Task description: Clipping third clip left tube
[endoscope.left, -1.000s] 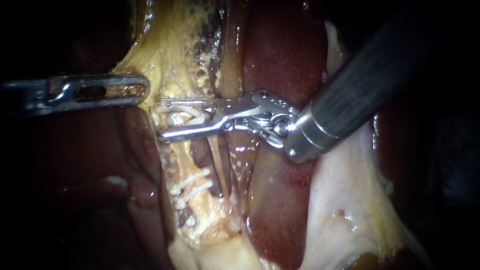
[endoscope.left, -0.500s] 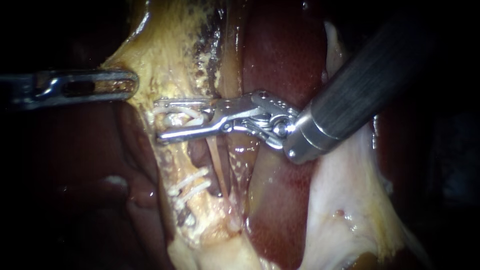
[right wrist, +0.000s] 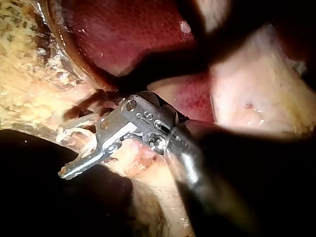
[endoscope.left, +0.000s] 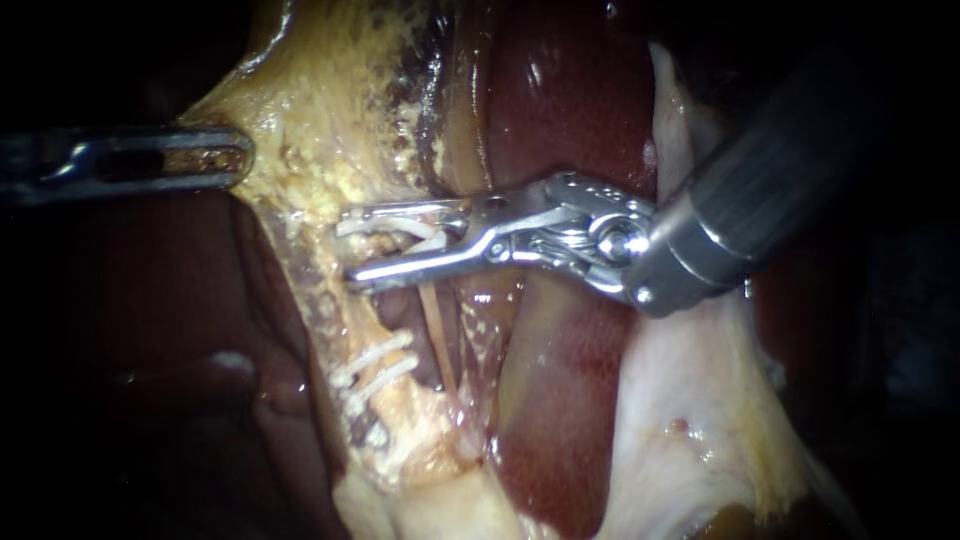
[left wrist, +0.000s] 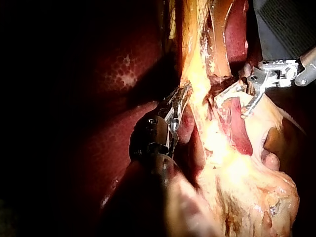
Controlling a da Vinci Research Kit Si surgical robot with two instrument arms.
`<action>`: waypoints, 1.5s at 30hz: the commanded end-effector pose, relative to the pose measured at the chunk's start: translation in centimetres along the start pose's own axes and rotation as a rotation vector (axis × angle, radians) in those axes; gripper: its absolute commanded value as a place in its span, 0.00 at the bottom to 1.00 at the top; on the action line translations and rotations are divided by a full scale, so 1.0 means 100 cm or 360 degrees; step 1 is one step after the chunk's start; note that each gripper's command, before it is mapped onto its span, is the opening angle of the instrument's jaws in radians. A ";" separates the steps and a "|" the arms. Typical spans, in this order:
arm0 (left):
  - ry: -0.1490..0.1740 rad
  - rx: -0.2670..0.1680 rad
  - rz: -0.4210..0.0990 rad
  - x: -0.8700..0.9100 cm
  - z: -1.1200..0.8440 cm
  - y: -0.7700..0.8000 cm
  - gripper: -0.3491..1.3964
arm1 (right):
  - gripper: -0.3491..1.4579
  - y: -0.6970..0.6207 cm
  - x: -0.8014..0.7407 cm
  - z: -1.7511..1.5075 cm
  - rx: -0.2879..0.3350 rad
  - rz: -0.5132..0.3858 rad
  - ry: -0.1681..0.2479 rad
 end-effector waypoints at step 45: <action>-0.0012 0.0002 -0.0011 -0.0004 -0.0008 -0.0012 0.00 | 0.50 0.0029 -0.0058 0.0040 0.0200 0.0109 -0.0132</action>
